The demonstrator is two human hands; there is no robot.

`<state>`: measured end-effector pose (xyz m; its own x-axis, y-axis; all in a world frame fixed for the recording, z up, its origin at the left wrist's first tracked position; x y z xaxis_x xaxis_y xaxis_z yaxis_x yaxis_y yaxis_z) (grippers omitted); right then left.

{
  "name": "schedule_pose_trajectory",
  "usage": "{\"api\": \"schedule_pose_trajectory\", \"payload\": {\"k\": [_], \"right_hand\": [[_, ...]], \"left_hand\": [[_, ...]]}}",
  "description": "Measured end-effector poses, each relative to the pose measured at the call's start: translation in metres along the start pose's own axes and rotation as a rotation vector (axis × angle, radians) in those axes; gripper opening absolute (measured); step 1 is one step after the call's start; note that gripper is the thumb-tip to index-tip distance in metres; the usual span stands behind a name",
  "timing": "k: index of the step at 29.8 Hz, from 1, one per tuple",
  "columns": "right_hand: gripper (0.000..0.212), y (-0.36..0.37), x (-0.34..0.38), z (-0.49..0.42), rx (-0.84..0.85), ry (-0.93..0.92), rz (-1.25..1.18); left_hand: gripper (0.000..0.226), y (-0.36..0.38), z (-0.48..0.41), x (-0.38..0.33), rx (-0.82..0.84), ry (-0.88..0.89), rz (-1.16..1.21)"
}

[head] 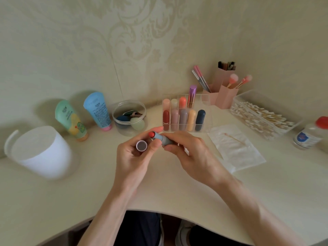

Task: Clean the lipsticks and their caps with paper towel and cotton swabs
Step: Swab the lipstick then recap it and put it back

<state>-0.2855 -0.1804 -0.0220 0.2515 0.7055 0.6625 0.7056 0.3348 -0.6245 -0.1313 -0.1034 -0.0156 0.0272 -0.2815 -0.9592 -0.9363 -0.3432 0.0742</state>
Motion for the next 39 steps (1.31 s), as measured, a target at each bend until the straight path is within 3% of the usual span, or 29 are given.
{"api": "schedule_pose_trajectory", "payload": {"k": [6,15,22,31,39], "right_hand": [[0.016,0.0,0.004,0.0,-0.06,0.052,-0.008],[0.02,-0.003,0.01,0.0,-0.136,0.041,0.036],[0.036,-0.009,0.0,-0.001,-0.22,0.09,0.033],[0.028,-0.019,0.001,-0.002,-0.346,0.028,0.103],[0.026,-0.02,-0.001,0.001,-0.36,-0.046,0.193]], "left_hand": [[0.011,-0.004,0.0,-0.002,-0.11,-0.02,0.012],[0.017,-0.005,-0.001,0.0,-0.134,-0.008,-0.002],[0.064,-0.003,-0.006,0.012,0.055,-0.102,0.081],[0.026,-0.001,-0.003,0.004,-0.048,0.002,0.087],[0.022,-0.003,-0.004,0.008,-0.017,-0.033,0.088]]}}
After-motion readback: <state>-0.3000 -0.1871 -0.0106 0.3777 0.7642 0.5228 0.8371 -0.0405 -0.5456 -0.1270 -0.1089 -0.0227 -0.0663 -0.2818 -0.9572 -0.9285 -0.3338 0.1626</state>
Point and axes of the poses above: each hand's wrist, its own z-axis away from the middle knuckle, its own y-axis out of the palm, x = y × z, the point moved 1 cm from there along -z, towards the middle knuckle, and after that the axes turned 4 degrees about x, right-handed, at the moved point
